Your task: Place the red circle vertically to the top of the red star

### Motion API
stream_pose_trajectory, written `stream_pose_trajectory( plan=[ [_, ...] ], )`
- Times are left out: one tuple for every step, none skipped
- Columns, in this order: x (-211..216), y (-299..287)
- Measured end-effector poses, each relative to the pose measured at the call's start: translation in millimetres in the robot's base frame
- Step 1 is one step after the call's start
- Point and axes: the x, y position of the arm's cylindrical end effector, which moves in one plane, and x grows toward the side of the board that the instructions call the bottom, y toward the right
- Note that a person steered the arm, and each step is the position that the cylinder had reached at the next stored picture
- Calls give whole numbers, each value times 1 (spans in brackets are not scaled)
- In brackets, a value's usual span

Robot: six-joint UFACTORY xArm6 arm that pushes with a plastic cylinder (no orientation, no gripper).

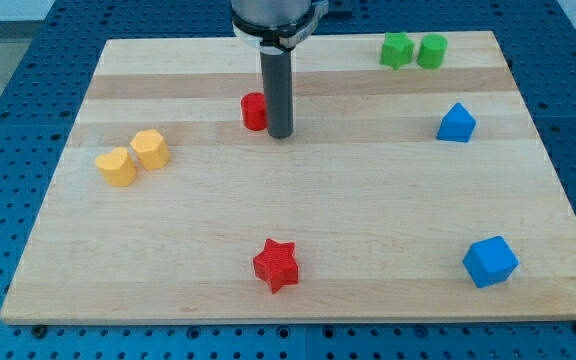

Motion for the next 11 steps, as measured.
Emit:
stream_pose_trajectory(
  plan=[
    [-58, 2],
    [-115, -8],
    [-138, -39],
    [-125, -46],
    [-119, -46],
    [-105, -46],
    [-67, -46],
    [-25, -46],
    [16, -46],
    [57, -46],
    [100, -46]
  ],
)
